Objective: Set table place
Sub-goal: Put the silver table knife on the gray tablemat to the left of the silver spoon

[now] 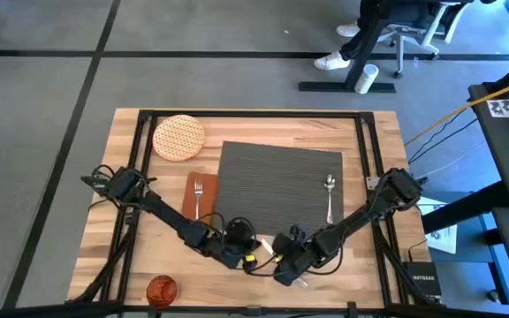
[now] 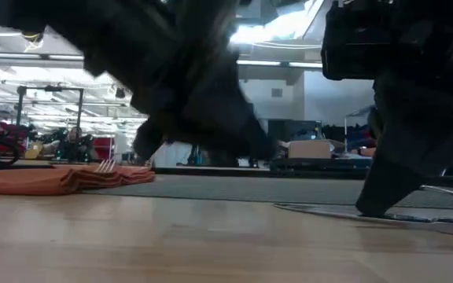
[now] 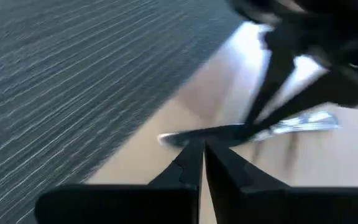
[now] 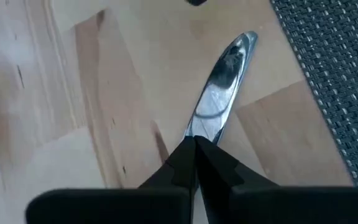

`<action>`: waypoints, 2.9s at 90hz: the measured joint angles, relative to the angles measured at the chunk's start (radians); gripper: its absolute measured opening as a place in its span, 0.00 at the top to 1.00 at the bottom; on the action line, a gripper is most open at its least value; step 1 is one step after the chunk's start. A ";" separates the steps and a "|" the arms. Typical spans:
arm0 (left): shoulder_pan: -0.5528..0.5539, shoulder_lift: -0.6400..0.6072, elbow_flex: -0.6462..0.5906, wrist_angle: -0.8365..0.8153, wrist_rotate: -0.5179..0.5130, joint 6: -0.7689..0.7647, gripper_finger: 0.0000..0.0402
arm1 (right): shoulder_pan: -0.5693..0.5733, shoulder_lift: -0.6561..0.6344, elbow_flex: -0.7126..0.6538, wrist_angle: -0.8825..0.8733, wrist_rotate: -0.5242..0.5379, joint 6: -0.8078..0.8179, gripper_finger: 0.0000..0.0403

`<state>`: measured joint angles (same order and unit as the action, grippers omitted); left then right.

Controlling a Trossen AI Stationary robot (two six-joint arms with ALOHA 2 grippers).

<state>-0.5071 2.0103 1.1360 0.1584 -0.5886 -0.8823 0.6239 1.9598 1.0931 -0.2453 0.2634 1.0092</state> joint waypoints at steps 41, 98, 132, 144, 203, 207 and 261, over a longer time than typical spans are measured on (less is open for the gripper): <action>-0.032 0.000 0.008 -0.110 0.045 -0.084 1.00 | 0.004 0.005 -0.001 0.058 0.003 0.018 1.00; -0.064 0.032 0.008 -0.037 0.065 -0.138 1.00 | 0.101 -0.056 0.029 -0.133 -0.012 0.180 1.00; -0.004 0.046 0.008 0.013 0.095 -0.089 1.00 | 0.122 -0.058 0.031 -0.117 -0.003 0.224 1.00; 0.003 0.062 0.008 0.011 0.099 -0.091 1.00 | 0.120 -0.058 0.030 -0.113 0.006 0.224 1.00; -0.048 0.060 0.008 0.023 0.099 -0.190 1.00 | 0.003 0.028 0.032 0.002 0.119 0.031 1.00; -0.052 0.060 0.008 0.023 0.099 -0.210 1.00 | 0.004 0.032 0.032 0.011 0.121 0.031 1.00; -0.076 0.059 0.008 0.040 0.080 -0.464 1.00 | 0.004 0.032 0.032 0.018 0.166 0.029 1.00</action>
<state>-0.5827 2.0693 1.1442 0.1984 -0.5082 -1.3467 0.6281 1.9923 1.1248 -0.2272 0.4290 1.0386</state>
